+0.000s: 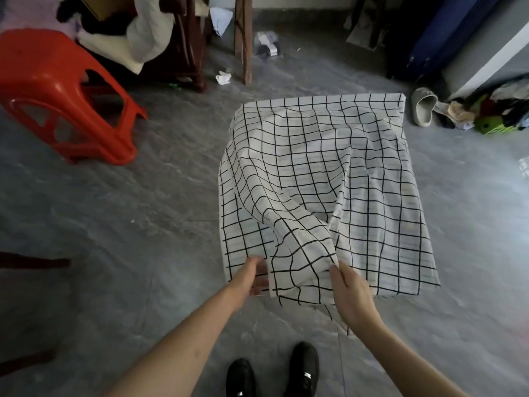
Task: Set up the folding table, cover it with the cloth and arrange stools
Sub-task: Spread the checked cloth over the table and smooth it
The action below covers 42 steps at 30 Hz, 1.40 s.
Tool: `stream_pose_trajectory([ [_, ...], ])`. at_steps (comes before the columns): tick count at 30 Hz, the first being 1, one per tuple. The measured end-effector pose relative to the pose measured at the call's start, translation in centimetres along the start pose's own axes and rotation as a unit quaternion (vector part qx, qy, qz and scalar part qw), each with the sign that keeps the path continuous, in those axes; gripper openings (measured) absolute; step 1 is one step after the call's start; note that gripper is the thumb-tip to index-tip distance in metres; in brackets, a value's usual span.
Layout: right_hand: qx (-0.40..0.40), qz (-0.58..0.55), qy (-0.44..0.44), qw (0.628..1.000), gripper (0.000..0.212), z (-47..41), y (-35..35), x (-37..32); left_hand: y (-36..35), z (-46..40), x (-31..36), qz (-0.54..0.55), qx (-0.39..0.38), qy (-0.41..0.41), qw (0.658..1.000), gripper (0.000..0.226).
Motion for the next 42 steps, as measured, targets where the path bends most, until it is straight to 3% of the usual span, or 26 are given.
stream_pose_trajectory([
  [5,0.005,0.002,-0.006,1.0,0.038,0.4,-0.3,-0.2,-2.2,0.3,0.2,-0.048,-0.041,-0.019,0.998,0.027],
  [7,0.015,-0.011,-0.013,1.0,0.038,0.4,-0.2,-0.1,-3.1,0.4,0.6,-0.066,-0.066,-0.058,0.994,0.035],
  [11,0.047,-0.015,-0.009,0.999,0.015,0.5,0.2,-0.2,-5.4,1.7,2.4,-0.074,-0.095,-0.154,0.981,0.039],
  [13,0.046,-0.007,0.005,0.999,0.039,0.6,0.2,-0.5,-6.3,2.0,2.8,-0.101,-0.116,-0.168,0.974,0.054],
  [16,0.053,0.008,0.01,0.998,0.037,0.1,0.1,-1.4,-6.8,2.5,3.6,-0.141,-0.13,-0.201,0.961,0.028],
  [18,0.063,-0.007,-0.008,0.998,0.015,-0.8,0.2,-1.7,-6.7,2.9,3.7,-0.129,-0.139,-0.193,0.963,0.021],
  [20,0.083,-0.04,-0.027,0.995,0.023,-1.7,0.6,-1.8,-6.1,2.5,3.5,-0.087,-0.153,-0.2,0.964,0.033],
  [23,0.084,-0.113,-0.057,0.988,0.032,-2.4,1.2,-1.4,-4.9,0.7,2.9,0.01,-0.111,-0.154,0.982,0.052],
  [26,0.045,-0.163,-0.073,0.983,0.03,-2.1,1.3,-1.0,-4.6,-1.0,3.2,0.048,-0.039,-0.121,0.991,0.033],
  [28,0.025,-0.185,-0.064,0.98,0.029,-1.6,1.5,-1.1,-5.2,-2.2,3.3,0.028,-0.021,-0.091,0.995,0.038],
  [32,0.028,-0.185,-0.053,0.981,0.03,-1.0,2.3,-1.2,-6.5,-2.4,3.7,0.022,-0.08,-0.063,0.995,0.043],
  [36,0.04,-0.15,-0.024,0.988,0.032,-0.5,2.8,-1.6,-7.1,0.1,4.7,0.015,-0.186,-0.095,0.978,0.037],
  [39,0.041,-0.14,0.0,0.989,0.032,-0.2,2.8,-2.1,-5.2,1.8,5.1,0.042,-0.153,-0.136,0.978,0.045],
  [42,0.003,-0.103,0.044,0.994,0.027,0.2,1.8,-3.1,-1.5,3.4,4.6,0.114,-0.098,-0.158,0.976,0.018],
])
Point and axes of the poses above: each hand's wrist, its own z-axis away from the middle knuckle, its own y-axis out of the back of the hand, x = y × z, the point moved 3 cm from there along -z, towards the middle knuckle, and after that the axes turned 5 degrees about -x, right-handed, at the moved point
